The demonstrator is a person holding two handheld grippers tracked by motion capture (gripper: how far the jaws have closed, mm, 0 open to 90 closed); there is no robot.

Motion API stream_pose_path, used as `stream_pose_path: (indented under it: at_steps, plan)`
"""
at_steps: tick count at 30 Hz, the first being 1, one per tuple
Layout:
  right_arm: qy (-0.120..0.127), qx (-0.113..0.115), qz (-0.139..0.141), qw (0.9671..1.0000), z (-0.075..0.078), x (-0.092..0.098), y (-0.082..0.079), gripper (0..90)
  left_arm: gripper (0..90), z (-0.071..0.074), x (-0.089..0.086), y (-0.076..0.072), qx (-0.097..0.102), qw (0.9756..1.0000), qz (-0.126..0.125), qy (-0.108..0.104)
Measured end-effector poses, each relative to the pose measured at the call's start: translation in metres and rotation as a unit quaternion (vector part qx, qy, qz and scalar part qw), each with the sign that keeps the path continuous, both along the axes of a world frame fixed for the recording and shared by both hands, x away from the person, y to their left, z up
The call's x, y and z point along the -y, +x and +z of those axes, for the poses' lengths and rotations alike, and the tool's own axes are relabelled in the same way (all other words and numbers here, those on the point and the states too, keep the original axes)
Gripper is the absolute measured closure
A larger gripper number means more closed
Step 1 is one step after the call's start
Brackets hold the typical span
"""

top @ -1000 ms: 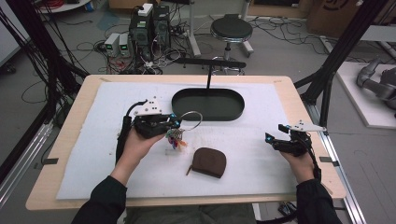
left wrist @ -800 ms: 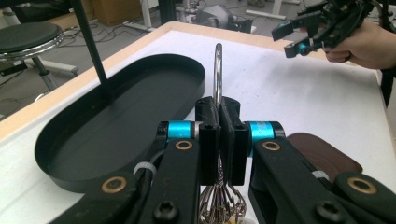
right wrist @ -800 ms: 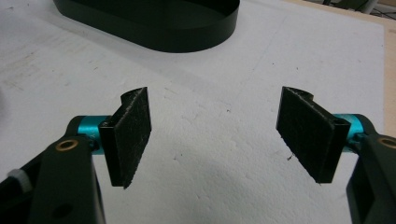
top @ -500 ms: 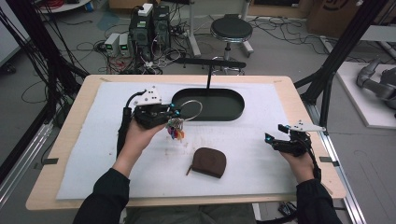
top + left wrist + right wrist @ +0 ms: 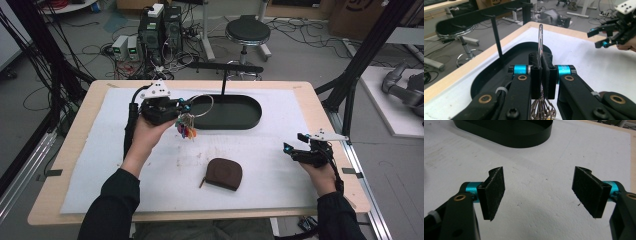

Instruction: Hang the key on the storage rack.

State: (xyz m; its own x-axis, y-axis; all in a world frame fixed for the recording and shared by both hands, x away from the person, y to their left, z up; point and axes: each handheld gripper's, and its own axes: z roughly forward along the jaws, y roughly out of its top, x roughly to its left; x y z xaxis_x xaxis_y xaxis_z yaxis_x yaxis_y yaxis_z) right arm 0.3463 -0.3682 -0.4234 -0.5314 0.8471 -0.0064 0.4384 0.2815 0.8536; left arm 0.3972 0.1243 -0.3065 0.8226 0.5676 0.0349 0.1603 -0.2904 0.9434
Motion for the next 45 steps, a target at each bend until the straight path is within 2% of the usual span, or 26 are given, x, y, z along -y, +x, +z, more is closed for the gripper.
stream_pose_path:
  at_steps: [4, 12, 16, 21, 24, 27, 40, 45]
  plan:
    - [0.001, -0.001, -0.001, 1.0000, 0.000, 0.000, 0.000, 27.1, 86.4, 0.005, -0.002, 0.008, 0.001, 0.9999, 0.011, -0.007]
    - [0.001, -0.001, 0.000, 1.0000, 0.000, 0.000, 0.000, 27.1, 86.4, 0.013, -0.002, 0.022, 0.004, 0.9996, 0.028, -0.008]
    - [0.001, -0.001, 0.000, 1.0000, -0.001, 0.000, 0.001, 27.1, 86.4, 0.015, -0.002, 0.030, 0.005, 0.9990, 0.040, -0.017]
    - [0.001, -0.001, 0.001, 1.0000, 0.000, 0.000, 0.001, 27.1, 86.4, 0.013, -0.001, 0.039, 0.000, 0.9985, 0.052, -0.017]
    - [0.002, -0.001, 0.000, 1.0000, 0.000, 0.000, 0.001, 27.1, 86.4, 0.011, -0.001, 0.045, 0.004, 0.9982, 0.056, -0.019]
    - [0.002, -0.001, 0.001, 1.0000, 0.000, 0.000, 0.001, 27.1, 86.4, 0.008, -0.002, 0.051, -0.001, 0.9977, 0.061, -0.030]
    - [0.002, -0.002, 0.001, 1.0000, -0.001, 0.000, 0.001, 27.1, 86.4, 0.004, 0.006, 0.075, 0.002, 0.9970, 0.073, -0.026]
    - [0.002, -0.002, 0.000, 1.0000, -0.001, 0.000, 0.002, 27.1, 86.4, -0.004, 0.003, 0.084, -0.010, 0.9957, 0.085, -0.036]
